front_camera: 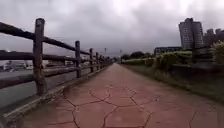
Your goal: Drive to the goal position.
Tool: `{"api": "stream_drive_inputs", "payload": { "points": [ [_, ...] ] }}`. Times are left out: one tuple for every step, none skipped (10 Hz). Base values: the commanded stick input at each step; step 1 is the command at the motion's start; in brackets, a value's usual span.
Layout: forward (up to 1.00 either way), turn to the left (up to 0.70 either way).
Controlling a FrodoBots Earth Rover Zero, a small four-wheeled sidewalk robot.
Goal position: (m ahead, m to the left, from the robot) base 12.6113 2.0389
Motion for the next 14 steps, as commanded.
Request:
{"api": "stream_drive_inputs", "payload": {
  "points": [
    [1.00, 0.00],
    [1.00, 0.00],
    [1.00, 0.00],
    [1.00, 0.00],
    [1.00, 0.00],
    [1.00, 0.00],
    [1.00, 0.00],
    [1.00, 0.00],
    [1.00, 0.00],
    [1.00, 0.00],
    [1.00, 0.00],
    [1.00, 0.00],
    [1.00, 0.00],
    [1.00, 0.00]
  ]
}}
